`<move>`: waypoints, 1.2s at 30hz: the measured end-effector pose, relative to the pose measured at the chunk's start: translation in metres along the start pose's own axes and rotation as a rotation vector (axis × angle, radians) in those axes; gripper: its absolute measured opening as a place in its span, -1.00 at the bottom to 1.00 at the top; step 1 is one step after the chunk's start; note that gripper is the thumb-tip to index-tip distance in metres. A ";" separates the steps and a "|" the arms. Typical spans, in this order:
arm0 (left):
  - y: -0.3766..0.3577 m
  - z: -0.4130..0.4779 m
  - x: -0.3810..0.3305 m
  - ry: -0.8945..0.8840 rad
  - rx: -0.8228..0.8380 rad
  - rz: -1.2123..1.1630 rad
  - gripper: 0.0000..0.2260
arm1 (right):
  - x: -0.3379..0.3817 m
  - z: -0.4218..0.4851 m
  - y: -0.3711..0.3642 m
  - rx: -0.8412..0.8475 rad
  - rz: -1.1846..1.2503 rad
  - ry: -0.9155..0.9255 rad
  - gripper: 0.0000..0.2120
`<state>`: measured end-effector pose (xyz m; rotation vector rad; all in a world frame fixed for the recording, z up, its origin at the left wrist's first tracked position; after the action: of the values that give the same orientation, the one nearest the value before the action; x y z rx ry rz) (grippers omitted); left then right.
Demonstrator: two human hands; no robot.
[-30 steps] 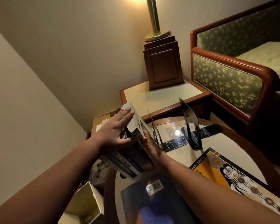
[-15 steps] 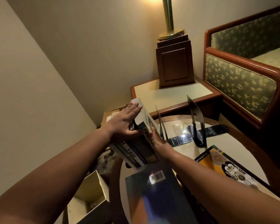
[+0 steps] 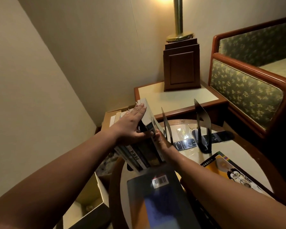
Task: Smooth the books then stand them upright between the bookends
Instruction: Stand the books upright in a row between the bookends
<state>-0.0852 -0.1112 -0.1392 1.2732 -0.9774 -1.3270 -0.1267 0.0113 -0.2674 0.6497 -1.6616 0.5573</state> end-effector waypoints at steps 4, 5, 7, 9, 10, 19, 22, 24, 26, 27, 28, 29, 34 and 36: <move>-0.002 0.001 0.002 0.012 -0.028 0.037 -0.10 | 0.000 0.003 0.000 -0.019 0.054 -0.098 -0.22; -0.002 0.001 0.002 0.012 -0.032 0.038 -0.11 | -0.002 0.007 -0.002 -0.021 0.063 -0.100 -0.15; -0.003 0.001 0.002 0.015 -0.035 0.032 -0.15 | -0.011 0.016 -0.003 -0.042 0.080 -0.090 -0.12; -0.003 0.001 0.003 0.018 -0.035 0.031 -0.17 | -0.011 0.016 -0.006 -0.057 0.090 -0.074 -0.17; -0.003 0.001 0.004 0.018 -0.038 0.027 -0.18 | -0.007 0.013 -0.006 -0.071 0.104 -0.078 -0.19; 0.002 -0.004 -0.003 -0.051 -0.121 -0.101 -0.23 | -0.019 0.002 -0.001 0.029 0.195 -0.158 -0.40; 0.001 -0.002 -0.006 -0.058 -0.097 -0.005 -0.19 | -0.016 0.000 0.003 -0.097 0.115 -0.089 -0.30; -0.001 -0.001 -0.008 -0.057 -0.066 0.065 -0.17 | -0.013 0.000 0.007 -0.182 0.068 -0.042 -0.17; -0.003 0.000 -0.007 -0.042 -0.040 0.071 -0.18 | -0.011 0.000 0.003 -0.106 0.029 -0.070 -0.04; -0.003 0.000 -0.006 -0.031 -0.033 0.064 -0.18 | -0.013 0.000 0.001 -0.041 0.020 -0.100 0.01; -0.004 0.000 -0.005 -0.025 -0.032 0.059 -0.18 | -0.013 -0.001 0.000 0.004 0.004 -0.141 0.04; -0.004 0.000 -0.005 -0.024 -0.033 0.057 -0.18 | -0.014 -0.003 0.001 0.015 -0.017 -0.174 0.06; -0.003 -0.001 -0.007 -0.015 -0.036 0.054 -0.18 | 0.013 -0.047 0.010 0.079 -0.233 -0.125 -0.29; -0.003 -0.002 -0.007 -0.009 -0.035 0.051 -0.18 | 0.025 -0.074 0.022 0.131 -0.335 -0.037 -0.51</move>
<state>-0.0844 -0.1034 -0.1411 1.2092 -0.9833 -1.3059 -0.0920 0.0750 -0.2302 1.0166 -1.5166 0.4150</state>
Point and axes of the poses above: each hand's wrist, its own z-axis towards the middle knuckle, its own y-axis out of the back of the hand, x = y × z, the point moved 6 cm from there along z, towards the middle knuckle, and after that the axes turned 9 degrees about -x, right-handed, at the moved point
